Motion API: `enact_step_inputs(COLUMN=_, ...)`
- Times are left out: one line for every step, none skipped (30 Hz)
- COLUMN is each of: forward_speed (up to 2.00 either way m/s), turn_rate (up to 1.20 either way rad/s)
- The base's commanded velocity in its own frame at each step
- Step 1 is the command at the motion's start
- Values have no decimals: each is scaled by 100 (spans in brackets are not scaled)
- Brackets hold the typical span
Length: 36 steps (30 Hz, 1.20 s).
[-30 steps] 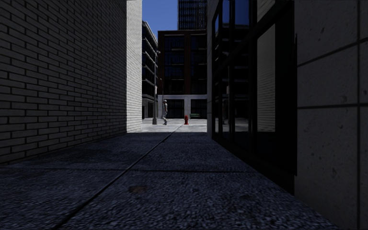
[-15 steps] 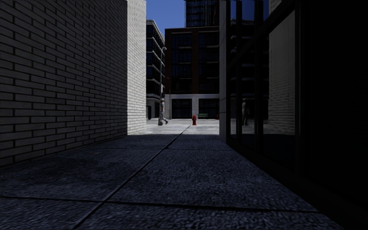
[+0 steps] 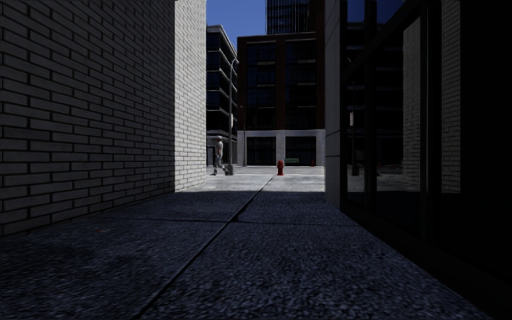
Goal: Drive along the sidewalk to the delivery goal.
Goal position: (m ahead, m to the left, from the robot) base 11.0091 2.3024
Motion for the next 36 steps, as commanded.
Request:
enact_step_inputs(forward_speed=200, turn_rate=0)
enact_step_inputs(forward_speed=200, turn_rate=0)
enact_step_inputs(forward_speed=200, turn_rate=0)
enact_step_inputs(forward_speed=200, turn_rate=0)
enact_step_inputs(forward_speed=200, turn_rate=0)
enact_step_inputs(forward_speed=200, turn_rate=0)
enact_step_inputs(forward_speed=200, turn_rate=0)
enact_step_inputs(forward_speed=200, turn_rate=0)
enact_step_inputs(forward_speed=200, turn_rate=0)
enact_step_inputs(forward_speed=200, turn_rate=0)
enact_step_inputs(forward_speed=200, turn_rate=0)
enact_step_inputs(forward_speed=200, turn_rate=0)
enact_step_inputs(forward_speed=200, turn_rate=0)
enact_step_inputs(forward_speed=200, turn_rate=0)
enact_step_inputs(forward_speed=200, turn_rate=0)
enact_step_inputs(forward_speed=200, turn_rate=0)
enact_step_inputs(forward_speed=200, turn_rate=0)
enact_step_inputs(forward_speed=200, turn_rate=0)
enact_step_inputs(forward_speed=200, turn_rate=0)
enact_step_inputs(forward_speed=200, turn_rate=0)
enact_step_inputs(forward_speed=200, turn_rate=0)
enact_step_inputs(forward_speed=200, turn_rate=0)
enact_step_inputs(forward_speed=200, turn_rate=0)
enact_step_inputs(forward_speed=200, turn_rate=0)
enact_step_inputs(forward_speed=200, turn_rate=0)
enact_step_inputs(forward_speed=200, turn_rate=0)
enact_step_inputs(forward_speed=200, turn_rate=0)
enact_step_inputs(forward_speed=200, turn_rate=0)
enact_step_inputs(forward_speed=200, turn_rate=0)
enact_step_inputs(forward_speed=200, turn_rate=0)
enact_step_inputs(forward_speed=200, turn_rate=0)
enact_step_inputs(forward_speed=200, turn_rate=0)
enact_step_inputs(forward_speed=200, turn_rate=0)
enact_step_inputs(forward_speed=200, turn_rate=0)
enact_step_inputs(forward_speed=200, turn_rate=0)
enact_step_inputs(forward_speed=200, turn_rate=0)
